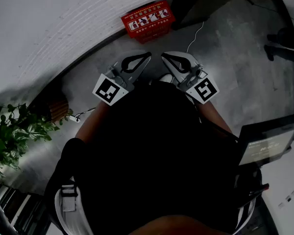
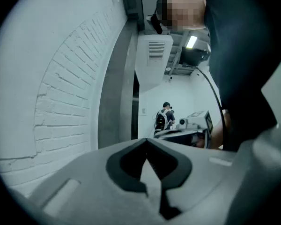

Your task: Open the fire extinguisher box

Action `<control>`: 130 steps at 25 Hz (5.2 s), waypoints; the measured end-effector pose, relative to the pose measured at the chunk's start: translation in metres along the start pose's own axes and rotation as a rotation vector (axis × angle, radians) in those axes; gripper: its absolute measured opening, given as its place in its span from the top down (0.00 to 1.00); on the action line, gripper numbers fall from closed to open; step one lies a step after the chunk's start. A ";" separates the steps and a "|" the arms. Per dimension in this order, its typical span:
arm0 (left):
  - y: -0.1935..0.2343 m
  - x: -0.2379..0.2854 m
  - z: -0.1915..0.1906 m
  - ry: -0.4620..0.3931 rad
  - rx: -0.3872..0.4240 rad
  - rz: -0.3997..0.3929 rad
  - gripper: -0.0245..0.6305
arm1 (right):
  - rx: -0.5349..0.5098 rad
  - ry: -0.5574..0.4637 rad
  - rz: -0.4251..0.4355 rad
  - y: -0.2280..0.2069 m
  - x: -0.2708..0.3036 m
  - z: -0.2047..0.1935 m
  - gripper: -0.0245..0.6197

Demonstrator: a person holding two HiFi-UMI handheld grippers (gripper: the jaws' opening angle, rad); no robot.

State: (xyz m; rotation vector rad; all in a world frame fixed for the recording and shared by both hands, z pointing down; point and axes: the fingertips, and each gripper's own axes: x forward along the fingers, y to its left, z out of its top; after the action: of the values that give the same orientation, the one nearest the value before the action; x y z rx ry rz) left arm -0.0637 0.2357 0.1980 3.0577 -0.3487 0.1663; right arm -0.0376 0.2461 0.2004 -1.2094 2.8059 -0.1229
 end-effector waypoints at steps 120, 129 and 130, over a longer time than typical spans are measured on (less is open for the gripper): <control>0.279 0.155 -0.320 0.109 -0.291 0.566 0.96 | 0.263 0.356 0.018 -0.303 0.158 -0.320 0.95; 0.261 0.168 -0.301 0.066 -0.520 0.617 0.96 | 0.259 0.381 0.015 -0.303 0.152 -0.258 0.95; 0.257 0.168 -0.305 0.043 -0.581 0.623 0.96 | 0.261 0.381 0.014 -0.303 0.151 -0.258 0.95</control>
State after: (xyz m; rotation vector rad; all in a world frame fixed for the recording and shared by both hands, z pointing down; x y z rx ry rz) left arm 0.0102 -0.0300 0.5321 2.2894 -1.1111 0.1247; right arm 0.0497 -0.0605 0.4821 -1.2103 2.9762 -0.7686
